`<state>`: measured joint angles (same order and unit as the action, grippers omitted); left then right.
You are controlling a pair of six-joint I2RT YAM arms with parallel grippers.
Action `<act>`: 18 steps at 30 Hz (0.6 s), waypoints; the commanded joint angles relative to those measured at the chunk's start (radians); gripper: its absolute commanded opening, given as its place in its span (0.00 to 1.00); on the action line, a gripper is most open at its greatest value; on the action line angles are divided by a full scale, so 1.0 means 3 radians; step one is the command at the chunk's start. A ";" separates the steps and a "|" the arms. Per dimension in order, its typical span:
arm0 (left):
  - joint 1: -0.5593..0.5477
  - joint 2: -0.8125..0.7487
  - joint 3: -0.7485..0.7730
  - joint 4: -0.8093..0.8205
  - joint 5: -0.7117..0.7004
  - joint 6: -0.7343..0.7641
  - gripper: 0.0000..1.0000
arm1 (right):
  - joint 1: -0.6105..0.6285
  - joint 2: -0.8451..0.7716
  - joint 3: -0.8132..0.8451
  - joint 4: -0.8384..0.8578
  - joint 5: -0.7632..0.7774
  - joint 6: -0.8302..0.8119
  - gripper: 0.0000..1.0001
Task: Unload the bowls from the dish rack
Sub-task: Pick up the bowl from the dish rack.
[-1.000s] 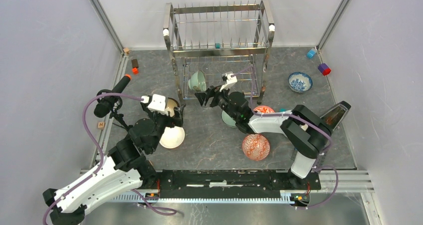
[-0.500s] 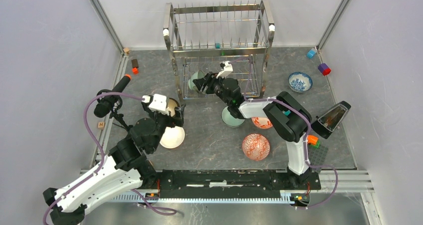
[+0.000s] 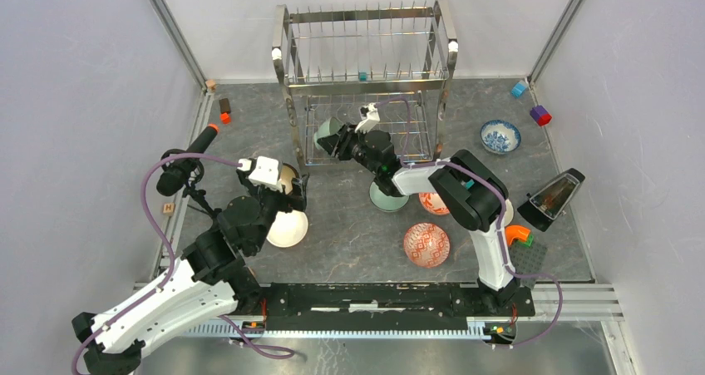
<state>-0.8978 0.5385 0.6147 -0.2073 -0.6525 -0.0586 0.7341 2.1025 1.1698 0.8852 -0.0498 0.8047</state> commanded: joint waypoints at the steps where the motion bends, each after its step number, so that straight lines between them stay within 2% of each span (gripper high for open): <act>1: 0.0012 -0.0005 -0.0008 0.0121 -0.0003 0.0115 0.93 | -0.0050 0.0019 0.0052 0.0185 -0.0118 0.0147 0.43; 18: 0.0010 0.0005 -0.0006 0.0110 -0.0039 0.0130 0.93 | -0.0156 0.0015 -0.0032 0.0540 -0.0416 0.0275 0.02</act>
<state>-0.8978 0.5385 0.6147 -0.2073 -0.6529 -0.0582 0.6910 2.1090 1.1648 0.9508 -0.1299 0.8593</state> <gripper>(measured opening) 0.935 0.073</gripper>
